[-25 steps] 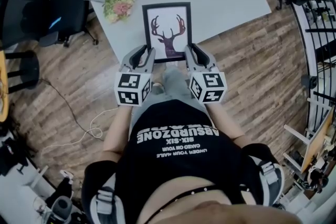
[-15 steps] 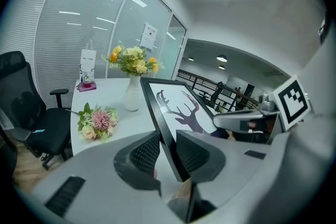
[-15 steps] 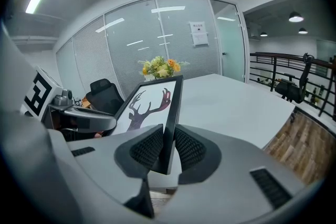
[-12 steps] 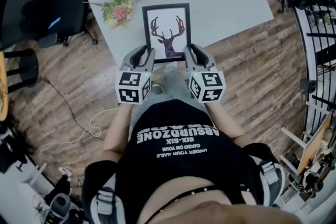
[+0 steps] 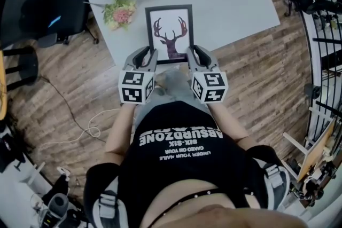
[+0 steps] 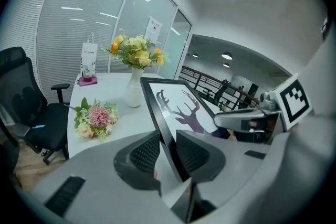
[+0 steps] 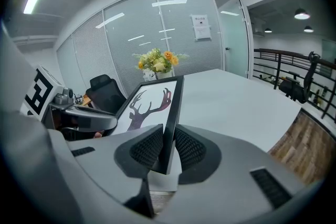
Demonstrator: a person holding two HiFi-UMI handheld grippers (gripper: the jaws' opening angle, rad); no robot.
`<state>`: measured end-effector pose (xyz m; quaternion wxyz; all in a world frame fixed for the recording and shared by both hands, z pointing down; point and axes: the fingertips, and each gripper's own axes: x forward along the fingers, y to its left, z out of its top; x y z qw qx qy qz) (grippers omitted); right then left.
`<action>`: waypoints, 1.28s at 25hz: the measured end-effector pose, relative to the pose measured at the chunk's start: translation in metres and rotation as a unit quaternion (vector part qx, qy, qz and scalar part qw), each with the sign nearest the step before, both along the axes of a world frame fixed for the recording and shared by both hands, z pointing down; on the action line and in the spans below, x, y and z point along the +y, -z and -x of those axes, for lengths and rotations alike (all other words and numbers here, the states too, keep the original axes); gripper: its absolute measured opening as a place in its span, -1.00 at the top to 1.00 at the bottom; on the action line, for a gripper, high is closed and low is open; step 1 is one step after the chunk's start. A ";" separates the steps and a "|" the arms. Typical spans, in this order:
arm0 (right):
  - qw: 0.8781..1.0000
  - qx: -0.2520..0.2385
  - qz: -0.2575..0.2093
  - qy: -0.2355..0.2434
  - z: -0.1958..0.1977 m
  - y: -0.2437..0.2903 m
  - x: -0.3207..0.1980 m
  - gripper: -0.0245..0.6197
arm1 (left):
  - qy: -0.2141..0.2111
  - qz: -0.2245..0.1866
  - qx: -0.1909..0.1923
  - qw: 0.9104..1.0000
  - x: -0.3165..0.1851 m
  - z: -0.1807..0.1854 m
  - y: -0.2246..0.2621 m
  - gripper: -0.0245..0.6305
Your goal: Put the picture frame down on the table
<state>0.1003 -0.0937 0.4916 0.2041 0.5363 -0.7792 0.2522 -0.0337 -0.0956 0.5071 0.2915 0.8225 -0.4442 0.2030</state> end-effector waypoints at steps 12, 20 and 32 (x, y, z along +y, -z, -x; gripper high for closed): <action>1.000 -0.004 0.020 -0.006 -0.014 -0.020 -0.009 0.66 | -0.003 0.023 -0.015 1.000 -0.010 -0.014 -0.021 0.61; 0.999 -0.003 0.034 -0.001 -0.018 -0.035 -0.011 0.66 | -0.002 0.039 -0.025 0.999 -0.010 -0.018 -0.035 0.61; 0.998 0.004 0.056 0.007 -0.019 -0.056 -0.015 0.66 | -0.002 0.071 -0.034 0.997 -0.012 -0.020 -0.058 0.61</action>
